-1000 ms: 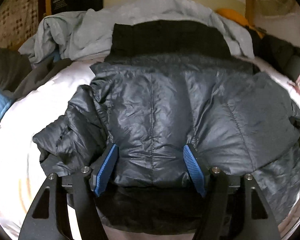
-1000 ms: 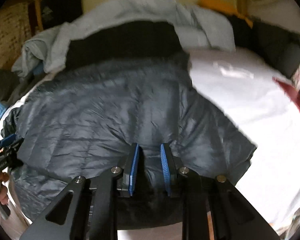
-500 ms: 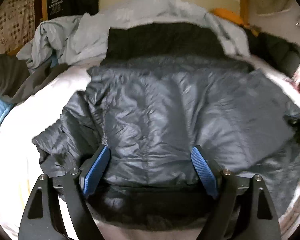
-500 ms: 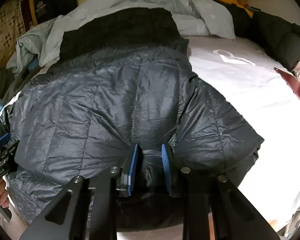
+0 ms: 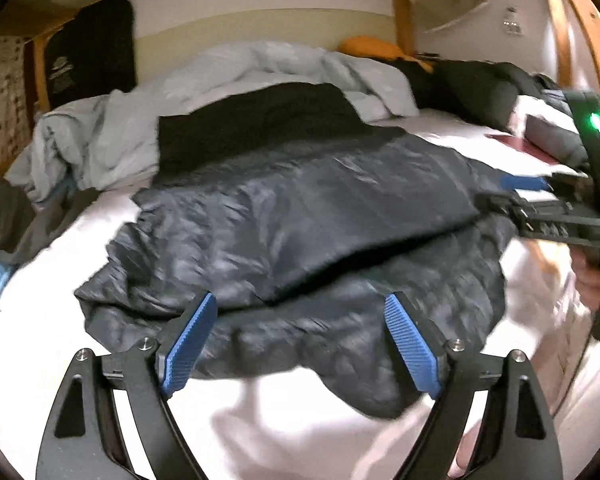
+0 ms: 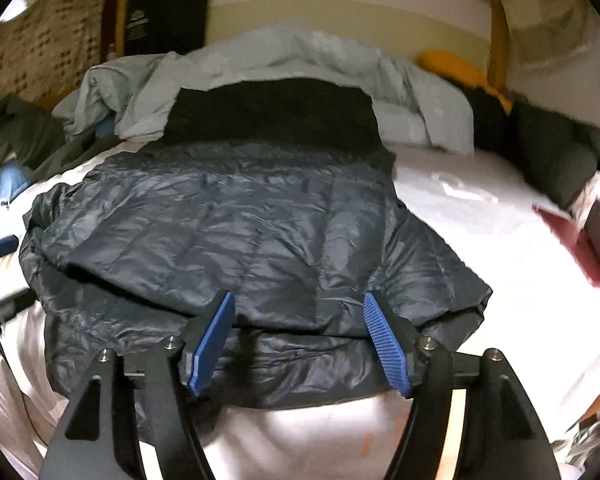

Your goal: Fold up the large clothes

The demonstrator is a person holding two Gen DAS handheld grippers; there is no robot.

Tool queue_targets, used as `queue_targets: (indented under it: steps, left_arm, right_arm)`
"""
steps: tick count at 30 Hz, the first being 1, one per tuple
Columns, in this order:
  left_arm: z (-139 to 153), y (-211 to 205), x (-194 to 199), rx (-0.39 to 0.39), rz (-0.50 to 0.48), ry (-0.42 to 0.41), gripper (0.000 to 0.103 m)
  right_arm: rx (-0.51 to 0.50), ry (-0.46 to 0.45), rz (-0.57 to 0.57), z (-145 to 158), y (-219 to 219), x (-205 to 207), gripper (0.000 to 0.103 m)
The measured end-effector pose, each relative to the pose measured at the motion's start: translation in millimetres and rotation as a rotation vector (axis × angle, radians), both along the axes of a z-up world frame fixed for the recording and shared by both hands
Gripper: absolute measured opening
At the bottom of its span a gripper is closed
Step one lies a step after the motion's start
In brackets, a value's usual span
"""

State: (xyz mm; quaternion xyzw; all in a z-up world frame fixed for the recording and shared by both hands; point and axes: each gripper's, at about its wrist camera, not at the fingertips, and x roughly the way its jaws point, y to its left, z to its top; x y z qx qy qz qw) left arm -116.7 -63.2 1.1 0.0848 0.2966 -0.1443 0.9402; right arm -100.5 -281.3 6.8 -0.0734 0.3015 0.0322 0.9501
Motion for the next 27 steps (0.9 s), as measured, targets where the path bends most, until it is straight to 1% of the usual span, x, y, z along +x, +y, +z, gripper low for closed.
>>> queue_targets:
  steps: [1,2,3,4,5,6,7,9,11,12,14,15,16,18,21,22,23,25,26,27]
  left_arm:
    - [-2,-2,-4,-0.006,-0.023,-0.012,0.085]
    - [-3,-5,-11,-0.007,-0.046,-0.044,0.085]
    - [-2,-8,-17,0.0,-0.068,-0.093,0.086]
    - [-1,-12,-26,0.018,-0.089,-0.154,0.089]
    - [0,-16,-32,0.027,-0.106,-0.186,0.092]
    - [0,-19,-36,0.026,-0.127,-0.205,0.095]
    - [-2,-23,-39,0.019,-0.15,-0.207,0.095]
    - [-9,-32,-39,0.026,-0.166,-0.17,0.095]
    - [-23,-42,-36,0.055,-0.149,-0.141,0.095]
    - [-29,-47,-36,0.085,-0.135,-0.146,0.095]
    - [-44,-57,-40,0.156,-0.045,-0.203,0.095]
    - [-51,-60,-37,0.175,-0.023,-0.2,0.095]
    - [-59,-62,-33,0.183,-0.013,-0.178,0.095]
    - [-69,-63,-28,0.184,0.006,-0.147,0.095]
    - [-77,-65,-26,0.17,0.032,-0.129,0.095]
    - [-81,-66,-25,0.154,0.048,-0.1,0.096]
    - [-86,-68,-25,0.139,0.059,-0.068,0.096]
    - [-87,-68,-23,0.141,0.064,-0.076,0.096]
    - [-86,-68,-21,0.132,0.065,-0.059,0.096]
    - [-84,-65,-19,0.106,0.072,-0.034,0.093]
  right_arm:
    - [-0.003,-0.011,0.004,2,3,1,0.069]
    - [-0.003,-0.019,0.004,4,5,0,0.069]
    - [0.0,-0.026,0.001,6,6,0,0.069]
    - [0.007,-0.029,-0.004,7,5,0,0.07]
    - [0.016,-0.029,-0.009,8,4,1,0.07]
    - [0.025,-0.029,-0.016,9,1,2,0.07]
    - [0.034,-0.034,-0.025,10,-1,2,0.07]
    - [0.049,-0.047,-0.04,12,-5,2,0.07]
    - [0.06,-0.057,-0.059,13,-10,1,0.07]
    - [0.062,-0.057,-0.063,13,-12,0,0.07]
    - [0.068,-0.065,-0.08,15,-17,-2,0.07]
    - [0.077,-0.074,-0.083,17,-20,-4,0.07]
    - [0.084,-0.08,-0.084,18,-22,-6,0.07]
    - [0.102,-0.1,-0.089,23,-27,-10,0.07]
    - [0.119,-0.137,-0.091,30,-32,-19,0.072]
    - [0.121,-0.144,-0.088,32,-34,-21,0.075]
    - [0.122,-0.148,-0.087,33,-34,-22,0.076]
    - [0.12,-0.147,-0.086,33,-34,-23,0.076]
    - [0.117,-0.145,-0.087,33,-35,-24,0.076]
    - [0.116,-0.146,-0.089,33,-36,-26,0.076]
